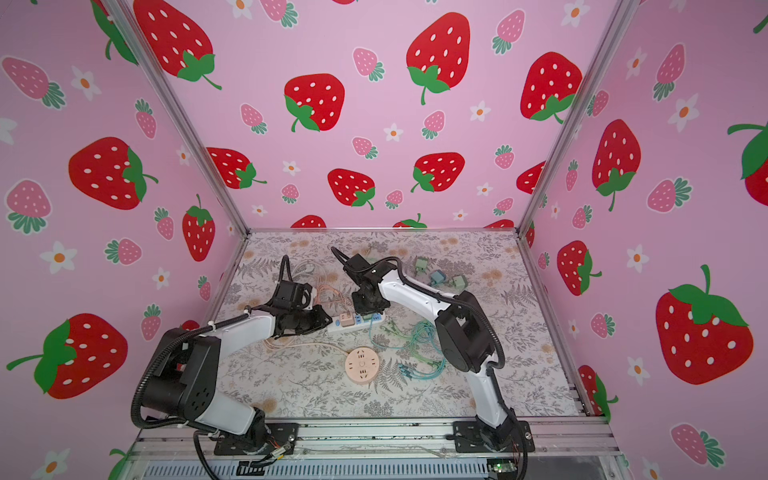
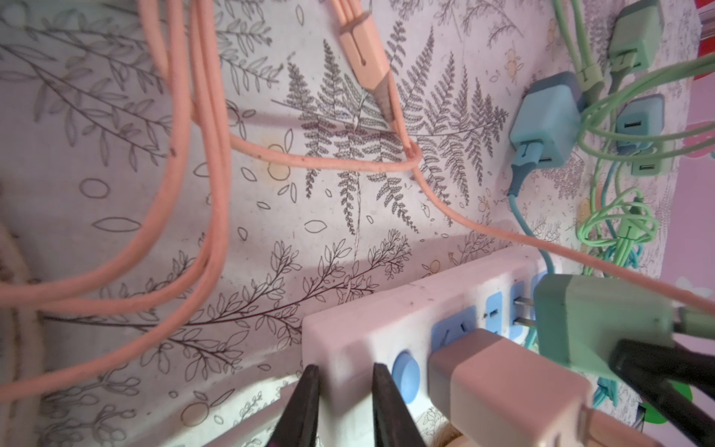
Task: Insert the plug
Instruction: 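Push the charger prongs down into the power strip socket with the right gripper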
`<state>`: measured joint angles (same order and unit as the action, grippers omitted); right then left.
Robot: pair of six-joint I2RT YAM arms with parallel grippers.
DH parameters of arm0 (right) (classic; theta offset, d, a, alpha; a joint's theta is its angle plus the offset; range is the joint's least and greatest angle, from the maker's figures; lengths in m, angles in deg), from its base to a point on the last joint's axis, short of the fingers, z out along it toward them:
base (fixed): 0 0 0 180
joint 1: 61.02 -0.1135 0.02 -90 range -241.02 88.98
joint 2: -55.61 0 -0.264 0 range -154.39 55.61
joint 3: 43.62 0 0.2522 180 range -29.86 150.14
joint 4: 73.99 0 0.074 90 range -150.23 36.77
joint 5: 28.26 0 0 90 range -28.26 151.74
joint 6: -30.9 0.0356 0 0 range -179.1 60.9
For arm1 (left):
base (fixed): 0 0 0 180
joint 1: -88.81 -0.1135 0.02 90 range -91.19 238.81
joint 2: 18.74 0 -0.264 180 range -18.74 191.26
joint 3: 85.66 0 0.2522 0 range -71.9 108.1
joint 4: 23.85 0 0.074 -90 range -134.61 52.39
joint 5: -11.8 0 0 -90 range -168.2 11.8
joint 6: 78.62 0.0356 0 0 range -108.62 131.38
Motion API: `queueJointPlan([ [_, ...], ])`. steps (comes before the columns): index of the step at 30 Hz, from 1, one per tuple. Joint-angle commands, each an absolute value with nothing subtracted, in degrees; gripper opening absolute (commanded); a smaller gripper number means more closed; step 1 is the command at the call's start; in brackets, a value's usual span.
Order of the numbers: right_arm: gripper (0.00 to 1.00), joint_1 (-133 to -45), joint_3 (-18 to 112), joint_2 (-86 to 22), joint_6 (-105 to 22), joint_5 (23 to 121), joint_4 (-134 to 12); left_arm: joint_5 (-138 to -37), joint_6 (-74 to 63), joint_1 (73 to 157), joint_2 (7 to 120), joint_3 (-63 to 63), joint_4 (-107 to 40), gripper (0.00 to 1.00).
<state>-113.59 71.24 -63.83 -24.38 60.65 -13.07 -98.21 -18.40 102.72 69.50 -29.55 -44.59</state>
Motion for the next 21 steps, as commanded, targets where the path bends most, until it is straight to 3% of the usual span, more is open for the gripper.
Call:
queueJointPlan([
  [1, 0.00, -113.90, 69.06, -64.84, -23.96, 56.66, -11.85, -100.25, -18.06, 103.38, 71.15, -30.50, -44.14, 0.26],
  [21, 0.00, -115.30, 71.24, -71.20, -24.12, 51.82, -7.58, -101.31, -18.24, 103.34, 71.15, -30.78, -43.14, 0.25],
])
